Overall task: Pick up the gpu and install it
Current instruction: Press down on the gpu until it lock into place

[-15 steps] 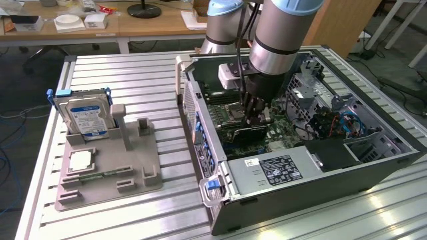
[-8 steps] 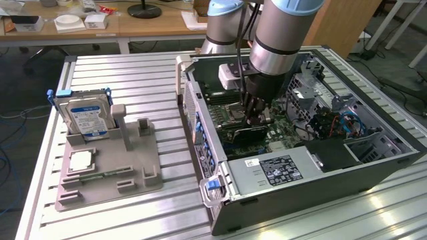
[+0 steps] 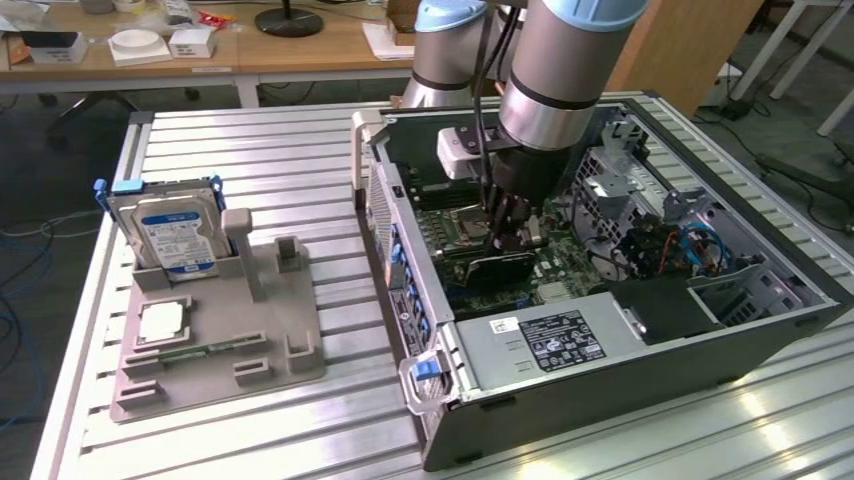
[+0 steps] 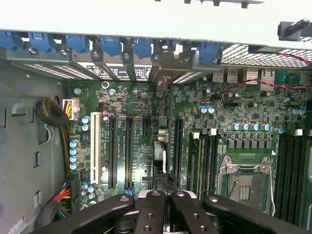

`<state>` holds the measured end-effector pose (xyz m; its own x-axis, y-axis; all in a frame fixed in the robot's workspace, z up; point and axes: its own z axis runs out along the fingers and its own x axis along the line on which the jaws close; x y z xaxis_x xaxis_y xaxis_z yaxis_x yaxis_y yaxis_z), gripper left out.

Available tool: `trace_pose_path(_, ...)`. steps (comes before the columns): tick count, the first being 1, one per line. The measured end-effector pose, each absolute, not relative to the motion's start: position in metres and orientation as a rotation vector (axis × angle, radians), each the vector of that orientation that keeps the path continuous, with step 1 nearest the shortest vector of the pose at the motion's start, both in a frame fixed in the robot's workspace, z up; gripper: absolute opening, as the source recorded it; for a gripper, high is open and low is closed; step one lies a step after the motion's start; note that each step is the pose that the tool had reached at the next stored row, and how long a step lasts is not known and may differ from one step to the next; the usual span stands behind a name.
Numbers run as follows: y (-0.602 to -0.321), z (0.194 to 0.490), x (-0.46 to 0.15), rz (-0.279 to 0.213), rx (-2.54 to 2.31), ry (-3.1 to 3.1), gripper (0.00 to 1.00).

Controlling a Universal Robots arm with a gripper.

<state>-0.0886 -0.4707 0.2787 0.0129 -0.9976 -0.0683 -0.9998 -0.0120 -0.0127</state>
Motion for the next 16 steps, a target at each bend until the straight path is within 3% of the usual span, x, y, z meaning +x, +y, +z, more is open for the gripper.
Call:
trace_pose_path(4, -0.4706, 0.2787, -0.0886, 0.074, -2.199, 2.173, 0.1)
trace_pose_path(16, -0.4706, 0.2787, -0.0884, 0.316, -2.291, 2.28, 0.1)
